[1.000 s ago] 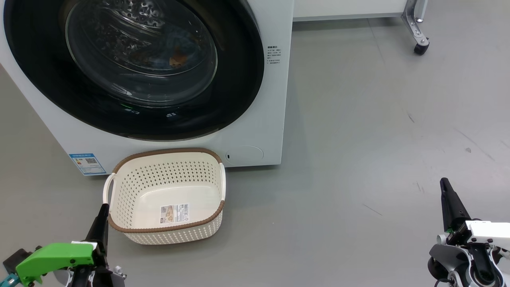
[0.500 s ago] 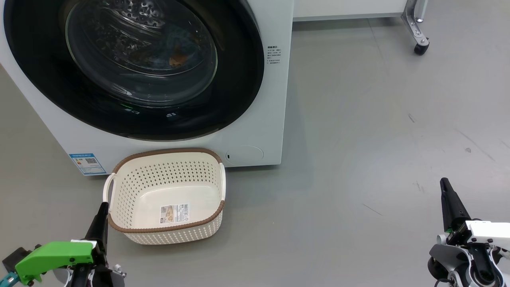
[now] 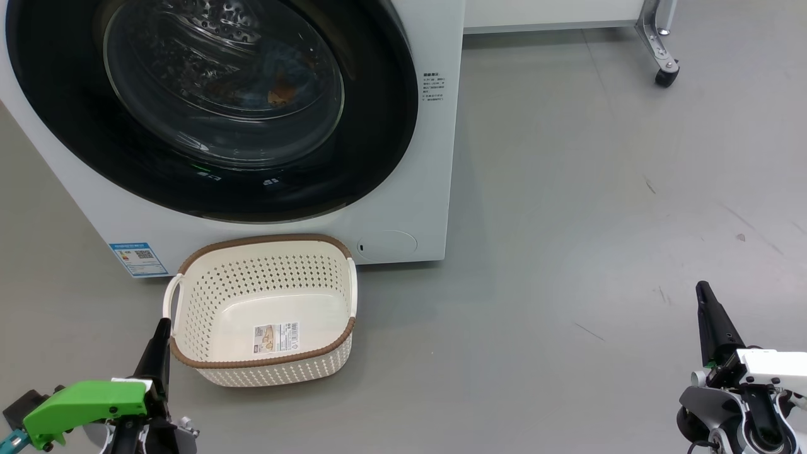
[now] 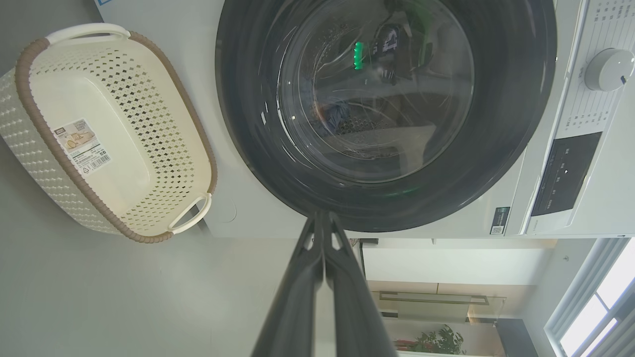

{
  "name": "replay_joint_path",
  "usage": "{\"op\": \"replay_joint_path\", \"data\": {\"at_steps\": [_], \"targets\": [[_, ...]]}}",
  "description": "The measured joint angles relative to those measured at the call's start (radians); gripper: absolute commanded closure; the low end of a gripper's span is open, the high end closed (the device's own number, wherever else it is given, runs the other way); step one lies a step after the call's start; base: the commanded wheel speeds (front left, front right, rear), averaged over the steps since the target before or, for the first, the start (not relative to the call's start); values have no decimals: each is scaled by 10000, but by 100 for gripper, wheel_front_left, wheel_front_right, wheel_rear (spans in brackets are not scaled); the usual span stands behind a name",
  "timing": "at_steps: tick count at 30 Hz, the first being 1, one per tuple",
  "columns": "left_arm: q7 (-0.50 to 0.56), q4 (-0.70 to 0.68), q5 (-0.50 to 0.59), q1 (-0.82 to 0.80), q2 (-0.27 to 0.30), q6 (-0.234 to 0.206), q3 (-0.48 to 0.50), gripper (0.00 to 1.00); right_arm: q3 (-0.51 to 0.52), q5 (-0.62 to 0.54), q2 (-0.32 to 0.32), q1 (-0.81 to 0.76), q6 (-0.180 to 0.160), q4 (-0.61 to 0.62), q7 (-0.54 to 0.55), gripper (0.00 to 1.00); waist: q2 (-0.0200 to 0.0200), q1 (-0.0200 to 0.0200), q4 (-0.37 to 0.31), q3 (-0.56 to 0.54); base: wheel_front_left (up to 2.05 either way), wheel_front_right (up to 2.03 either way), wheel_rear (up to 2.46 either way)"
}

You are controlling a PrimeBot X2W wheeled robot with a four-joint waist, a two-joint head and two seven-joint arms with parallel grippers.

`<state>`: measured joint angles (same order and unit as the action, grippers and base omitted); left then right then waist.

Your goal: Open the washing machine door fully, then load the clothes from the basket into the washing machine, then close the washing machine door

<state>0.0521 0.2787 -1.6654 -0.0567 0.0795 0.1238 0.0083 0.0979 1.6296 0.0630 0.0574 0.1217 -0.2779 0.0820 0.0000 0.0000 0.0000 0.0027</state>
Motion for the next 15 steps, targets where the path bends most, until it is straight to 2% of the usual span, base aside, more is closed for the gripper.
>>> {"op": "replay_joint_path", "data": {"at_steps": [15], "targets": [[58, -4, 2, -3, 0, 0, 25, 100, 8, 0, -2, 0, 0, 6, 2, 100, 0, 0, 1, 1, 0, 0, 0]]}}
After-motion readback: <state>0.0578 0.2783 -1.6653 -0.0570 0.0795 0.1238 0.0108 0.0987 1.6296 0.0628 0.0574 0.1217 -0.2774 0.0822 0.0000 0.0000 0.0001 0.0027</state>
